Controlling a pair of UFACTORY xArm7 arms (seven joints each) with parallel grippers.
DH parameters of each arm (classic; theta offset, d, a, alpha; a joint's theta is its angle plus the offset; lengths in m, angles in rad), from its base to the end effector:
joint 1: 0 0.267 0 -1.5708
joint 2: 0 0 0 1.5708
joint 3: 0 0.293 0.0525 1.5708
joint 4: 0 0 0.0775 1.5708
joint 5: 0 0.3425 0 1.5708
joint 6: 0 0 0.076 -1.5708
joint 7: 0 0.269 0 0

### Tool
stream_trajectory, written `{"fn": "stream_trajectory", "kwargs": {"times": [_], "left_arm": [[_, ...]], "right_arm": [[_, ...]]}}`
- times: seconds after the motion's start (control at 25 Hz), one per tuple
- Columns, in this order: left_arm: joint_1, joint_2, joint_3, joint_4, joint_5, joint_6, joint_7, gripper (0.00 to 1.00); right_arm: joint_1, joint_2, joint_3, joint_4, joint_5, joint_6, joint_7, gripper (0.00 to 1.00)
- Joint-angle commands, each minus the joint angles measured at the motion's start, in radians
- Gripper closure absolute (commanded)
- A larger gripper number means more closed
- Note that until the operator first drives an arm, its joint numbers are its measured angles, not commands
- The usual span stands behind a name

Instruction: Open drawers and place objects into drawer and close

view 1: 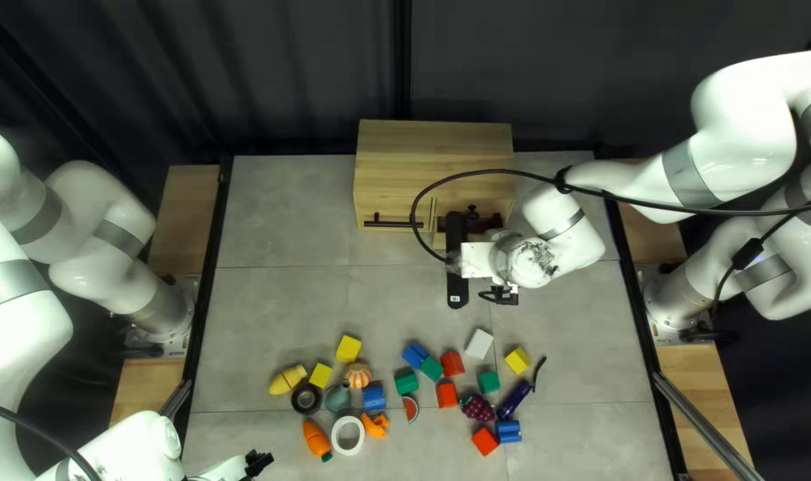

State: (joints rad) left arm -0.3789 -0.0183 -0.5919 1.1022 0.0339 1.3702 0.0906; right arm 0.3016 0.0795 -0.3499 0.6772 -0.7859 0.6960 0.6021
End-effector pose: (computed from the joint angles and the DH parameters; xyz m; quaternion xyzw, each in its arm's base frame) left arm 0.2313 -0.3219 0.2012 -0.8530 0.5061 0.1051 0.0728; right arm 0.4058 -0.1056 0.0633 0.9686 -0.0049 0.0213 0.2477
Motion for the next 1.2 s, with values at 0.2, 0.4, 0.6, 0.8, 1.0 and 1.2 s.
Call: {"fn": "stream_trajectory", "kwargs": {"times": [0.2,0.4,0.6,0.8,1.0,1.2], "left_arm": [[0.000,0.000,0.000,0.000,0.000,0.000,0.000,0.00],[0.000,0.000,0.000,0.000,0.000,0.000,0.000,0.00],[0.000,0.000,0.000,0.000,0.000,0.000,0.000,0.00],[0.000,0.000,0.000,0.000,0.000,0.000,0.000,0.00],[0.000,0.000,0.000,0.000,0.000,0.000,0.000,0.00],[0.000,0.000,0.000,0.000,0.000,0.000,0.000,0.00]], "right_arm": [[-0.015,0.032,-0.009,0.030,0.024,-0.019,-0.005,0.00],[-0.019,0.056,-0.011,0.049,0.035,-0.024,0.000,0.00],[-0.017,0.065,-0.011,0.057,0.034,-0.022,0.018,0.00],[-0.016,0.073,-0.011,0.063,0.035,-0.020,0.027,0.00],[-0.016,0.077,-0.011,0.066,0.037,-0.017,0.033,0.00],[-0.013,0.073,-0.003,0.076,0.065,0.000,0.019,0.00]]}}
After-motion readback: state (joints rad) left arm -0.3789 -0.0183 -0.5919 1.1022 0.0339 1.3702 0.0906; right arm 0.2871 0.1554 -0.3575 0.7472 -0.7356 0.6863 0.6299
